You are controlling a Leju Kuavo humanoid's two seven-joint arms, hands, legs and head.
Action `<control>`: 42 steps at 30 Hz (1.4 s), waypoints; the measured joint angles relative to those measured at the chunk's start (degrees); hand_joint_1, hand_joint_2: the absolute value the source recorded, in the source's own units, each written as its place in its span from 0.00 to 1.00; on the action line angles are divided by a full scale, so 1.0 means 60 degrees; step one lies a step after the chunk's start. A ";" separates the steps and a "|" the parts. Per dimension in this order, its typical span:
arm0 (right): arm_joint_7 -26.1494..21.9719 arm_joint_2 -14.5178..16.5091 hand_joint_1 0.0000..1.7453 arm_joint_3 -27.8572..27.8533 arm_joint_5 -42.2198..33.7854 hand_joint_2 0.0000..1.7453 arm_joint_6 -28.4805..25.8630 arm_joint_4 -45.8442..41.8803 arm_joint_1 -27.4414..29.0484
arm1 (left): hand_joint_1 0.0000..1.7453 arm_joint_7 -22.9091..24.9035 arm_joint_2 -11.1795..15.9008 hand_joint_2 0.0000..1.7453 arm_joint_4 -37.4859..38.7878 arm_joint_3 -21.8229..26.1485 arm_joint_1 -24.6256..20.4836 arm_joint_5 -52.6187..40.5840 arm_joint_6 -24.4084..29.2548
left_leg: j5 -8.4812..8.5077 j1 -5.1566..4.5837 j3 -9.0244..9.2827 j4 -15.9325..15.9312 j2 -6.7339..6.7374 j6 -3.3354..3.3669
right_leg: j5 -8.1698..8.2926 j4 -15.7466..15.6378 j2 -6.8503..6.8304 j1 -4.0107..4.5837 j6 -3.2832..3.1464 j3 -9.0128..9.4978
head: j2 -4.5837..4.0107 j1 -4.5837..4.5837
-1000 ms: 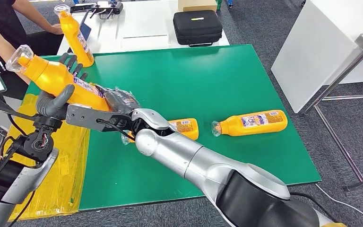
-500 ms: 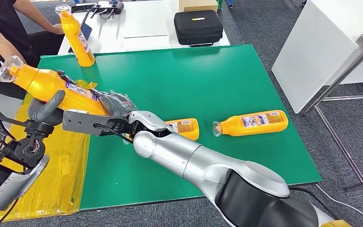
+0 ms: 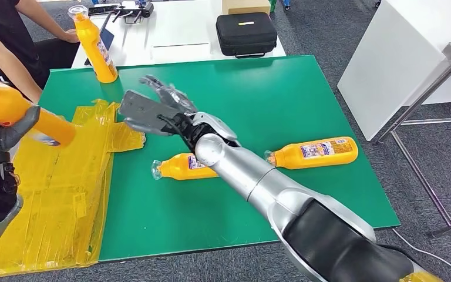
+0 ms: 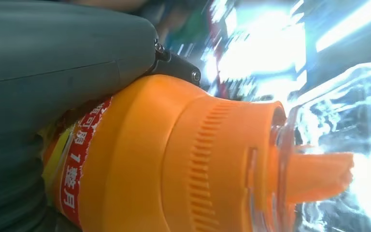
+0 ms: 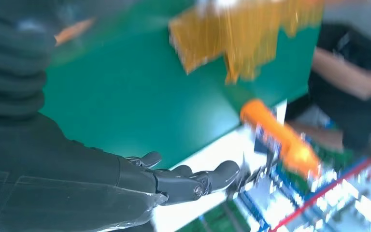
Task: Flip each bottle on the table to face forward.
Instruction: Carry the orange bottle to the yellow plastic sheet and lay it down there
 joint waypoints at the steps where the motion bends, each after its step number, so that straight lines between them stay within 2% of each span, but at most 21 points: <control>1: 0.0005 -0.0116 0.00 -0.0271 0.0116 0.00 0.0016 -0.0190 0.0105 | 1.00 -0.0192 0.0024 1.00 -0.0032 0.0127 0.0124 -0.0730 0.0386 | 0.0000 0.0000 0.0000 0.0000 -0.0003 0.0000 | 0.0000 -0.0001 -0.0002 -0.0001 0.0000 0.0000 | 0.0000 0.0000; 3: 0.0062 -0.0356 0.00 -0.0803 0.0404 0.00 0.0065 -0.0691 0.0403 | 1.00 -0.0541 -0.0067 1.00 -0.0086 0.0386 0.0441 -0.3028 0.1217 | -0.0002 -0.0004 0.0001 0.0001 -0.0007 0.0001 | -0.0001 -0.0006 -0.0005 -0.0007 0.0001 0.0001 | 0.0000 -0.0002; 5: 0.0192 -0.0621 0.00 -0.1352 0.0753 0.00 0.0186 -0.1410 0.0853 | 1.00 -0.0614 -0.0481 1.00 -0.0125 0.0821 0.0960 -0.6791 0.1767 | -0.0004 -0.0021 0.0004 0.0001 -0.0016 0.0004 | -0.0005 -0.0012 -0.0013 -0.0022 0.0003 0.0004 | 0.0000 -0.0005; 9: 0.0463 -0.1066 0.00 -0.2360 0.1224 0.00 0.0558 -0.2909 0.1840 | 1.00 0.0163 -0.1953 1.00 0.0025 0.1611 0.2245 -1.5178 0.1956 | -0.0015 -0.0045 -0.0007 0.0000 -0.0021 0.0016 | -0.0004 -0.0021 -0.0019 -0.0047 0.0009 0.0004 | 0.0000 0.0004; 11: 0.0556 -0.1204 0.00 -0.2738 0.1430 0.00 0.0741 -0.3549 0.2231 | 1.00 0.0622 -0.2533 1.00 0.0324 0.1762 0.2668 -1.7633 0.1974 | -0.0020 -0.0052 -0.0014 0.0000 -0.0002 0.0021 | 0.0004 -0.0026 -0.0008 -0.0053 0.0015 -0.0009 | 0.0000 0.0001; 13: 0.0609 -0.1305 0.00 -0.3021 0.1566 0.00 0.0870 -0.4007 0.2545 | 1.00 0.0955 -0.2940 1.00 0.0691 0.1810 0.2878 -1.8003 0.1982 | -0.0020 -0.0057 -0.0014 0.0002 0.0005 0.0022 | 0.0008 -0.0029 -0.0004 -0.0054 0.0018 -0.0012 | 0.0000 -0.0001; 18: 0.0644 -0.1425 0.00 -0.3356 0.1679 0.00 0.0959 -0.4619 0.2897 | 1.00 0.1077 -0.3505 1.00 0.1264 0.1838 0.3059 -1.6407 0.1990 | -0.0016 -0.0041 -0.0013 0.0002 0.0002 0.0020 | 0.0010 -0.0027 -0.0005 -0.0033 0.0021 -0.0011 | 0.0000 -0.0004; 22: 0.0689 -0.1438 0.00 -0.3473 0.1882 0.00 0.1119 -0.4848 0.3022 | 1.00 0.1537 -0.3725 1.00 0.2049 0.1671 0.3040 -1.6956 0.1996 | -0.0016 -0.0035 -0.0011 0.0001 0.0004 0.0019 | 0.0009 -0.0022 0.0001 -0.0023 0.0020 -0.0012 | 0.0000 -0.0005; 26: 0.0813 -0.1438 0.00 -0.3571 0.2117 0.00 0.1253 -0.5025 0.3195 | 1.00 0.1899 -0.4127 1.00 0.2980 0.1475 0.3045 -1.7616 0.1996 | -0.0016 -0.0035 -0.0012 0.0001 -0.0001 0.0019 | 0.0006 -0.0022 0.0002 -0.0024 0.0017 -0.0011 | 0.0000 -0.0003; 30: 0.0981 -0.1438 0.00 -0.3660 0.2471 0.00 0.1491 -0.5211 0.3443 | 0.01 0.2643 -0.4581 1.00 0.3923 0.1213 0.2964 -1.7728 0.1760 | -0.0017 -0.0037 -0.0013 0.0001 -0.0003 0.0021 | 0.0006 -0.0023 0.0001 -0.0032 0.0018 -0.0010 | 0.0000 -0.0003; 33: 0.1082 -0.1438 0.00 -0.3733 0.2794 0.00 0.1830 -0.5319 0.3631 | 0.00 0.3327 -0.4824 1.00 0.4257 0.1050 0.2814 -1.7751 0.1055 | -0.0018 -0.0040 -0.0010 0.0001 -0.0019 0.0022 | 0.0005 -0.0024 -0.0014 -0.0036 0.0019 0.0003 | 0.0000 -0.0005; 36: 0.1190 -0.1431 0.00 -0.3776 0.3114 0.00 0.2225 -0.5357 0.3767 | 0.00 0.4011 -0.5054 1.00 0.4483 0.0911 0.2447 -1.7857 -0.0113 | -0.0017 -0.0042 0.0012 -0.0002 -0.0070 0.0025 | -0.0008 -0.0026 -0.0061 -0.0036 0.0031 0.0046 | 0.0000 -0.0007; 40: 0.1230 -0.1414 0.00 -0.3828 0.3264 0.00 0.2373 -0.5357 0.3790 | 0.00 0.4224 -0.5205 0.00 0.4687 0.0868 0.2174 -1.7914 -0.0659 | -0.0015 -0.0042 0.0065 -0.0005 -0.0095 0.0026 | -0.0016 -0.0027 -0.0075 -0.0030 0.0039 0.0105 | 0.0000 -0.0007; 42: 0.1330 -0.1414 0.00 -0.3843 0.3402 0.50 0.2605 -0.5356 0.3788 | 0.00 0.4409 -0.5246 0.00 0.4759 0.0875 0.2075 -1.7979 -0.0922 | -0.0012 -0.0041 0.0094 -0.0007 -0.0107 0.0027 | -0.0018 -0.0026 -0.0084 -0.0029 0.0038 0.0139 | 0.0000 -0.0008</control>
